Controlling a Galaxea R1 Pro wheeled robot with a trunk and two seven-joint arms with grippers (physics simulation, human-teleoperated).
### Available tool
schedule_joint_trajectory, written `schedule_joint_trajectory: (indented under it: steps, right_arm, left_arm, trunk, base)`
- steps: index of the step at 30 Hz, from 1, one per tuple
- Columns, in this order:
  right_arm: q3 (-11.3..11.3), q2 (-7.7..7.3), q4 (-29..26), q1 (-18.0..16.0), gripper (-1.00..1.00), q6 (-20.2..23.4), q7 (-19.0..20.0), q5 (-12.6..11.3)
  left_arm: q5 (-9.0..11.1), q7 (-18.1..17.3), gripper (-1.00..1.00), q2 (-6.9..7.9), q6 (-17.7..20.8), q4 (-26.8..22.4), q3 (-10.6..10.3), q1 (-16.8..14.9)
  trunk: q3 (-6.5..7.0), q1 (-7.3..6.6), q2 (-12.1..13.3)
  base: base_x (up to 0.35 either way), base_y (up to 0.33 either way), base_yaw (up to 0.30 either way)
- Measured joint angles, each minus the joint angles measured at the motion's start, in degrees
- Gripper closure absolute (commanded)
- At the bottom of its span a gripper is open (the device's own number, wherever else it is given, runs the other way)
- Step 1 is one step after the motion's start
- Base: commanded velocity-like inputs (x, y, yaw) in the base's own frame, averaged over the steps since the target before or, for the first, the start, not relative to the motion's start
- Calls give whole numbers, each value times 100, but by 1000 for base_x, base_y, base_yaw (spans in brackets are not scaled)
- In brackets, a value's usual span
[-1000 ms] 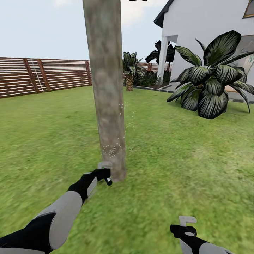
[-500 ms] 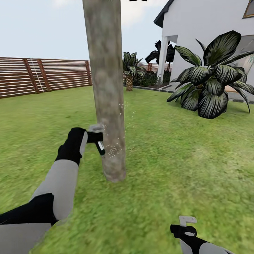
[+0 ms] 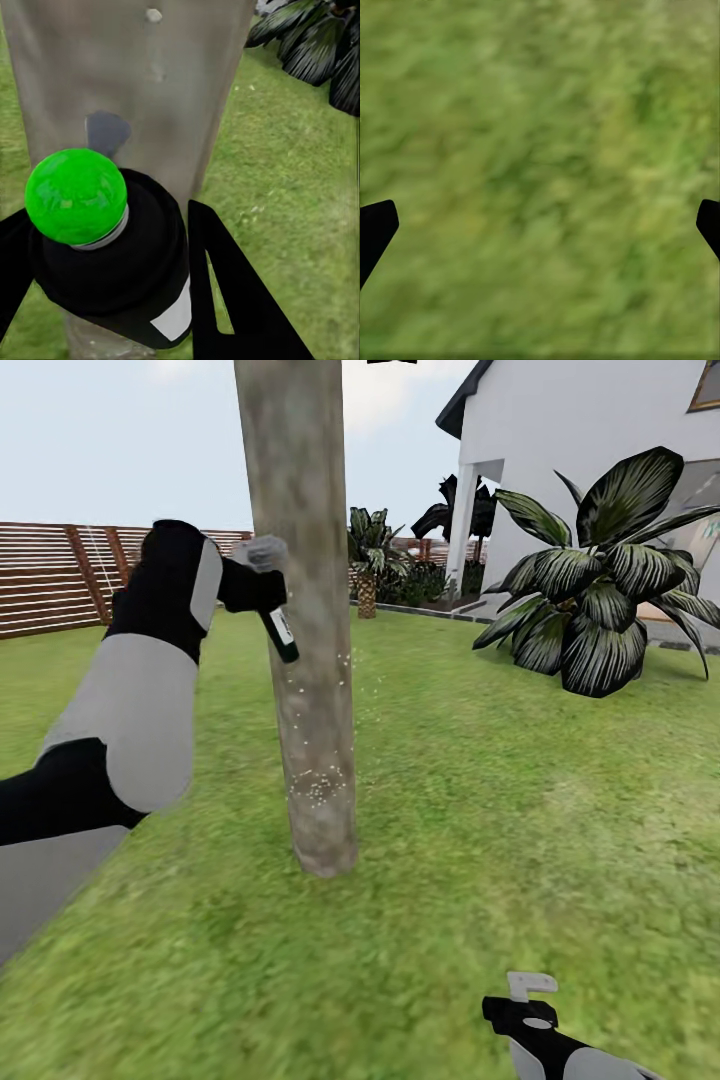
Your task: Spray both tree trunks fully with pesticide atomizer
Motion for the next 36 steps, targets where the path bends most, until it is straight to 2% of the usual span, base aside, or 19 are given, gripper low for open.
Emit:
schedule_joint_trajectory:
  steps: [6,10,12,13,15,17,20,24,33,34,36]
  right_arm:
    - [0,0,0,0,-100,0,1,6]
    - [0,0,1,0,-100,0,-1,3]
    - [0,0,2,0,-100,0,0,4]
    - [0,0,1,0,-100,0,-1,4]
    - [0,0,0,0,-100,0,-1,3]
    - [0,0,0,0,-100,0,0,4]
    - [-1,0,0,0,-100,0,-1,7]
    - [0,0,0,0,-100,0,1,7]
    - [0,0,4,0,-100,0,0,6]
    - [0,0,3,0,-100,0,0,7]
    - [0,0,2,0,-100,0,1,7]
  left_arm:
    - [-1,-9,100,-4,17,17,5,-716]
    - [-2,-9,100,-7,70,83,22,-795]
    - [16,-13,100,-7,81,364,27,-808]
    - [87,-18,100,-10,80,538,32,-812]
    - [581,-21,100,-42,67,914,46,-815]
    - [944,-48,100,-75,50,1109,60,-816]
    - [1168,-44,100,-103,30,1379,90,-816]
    - [1202,-29,100,-102,-15,1908,113,-817]
    - [1190,-11,100,-79,-568,2893,130,-819]
    - [1155,-5,100,-75,-658,2972,124,-819]
    - [938,88,100,-44,-900,3185,92,-820]
  trunk:
    - [0,0,0]
    - [-1,1,1]
    - [-2,2,1]
    - [-2,2,1]
    - [-2,1,1]
    - [-1,1,1]
    - [-2,2,1]
    - [-2,1,1]
    - [-2,1,1]
    - [-2,1,1]
    - [-2,1,1]
  base:
    - [0,0,0]
    - [0,0,0]
    - [0,0,0]
    - [0,0,0]
    - [0,0,0]
    - [0,0,0]
    - [0,0,0]
    - [0,0,0]
    - [0,0,0]
    - [0,0,0]
    - [0,0,0]
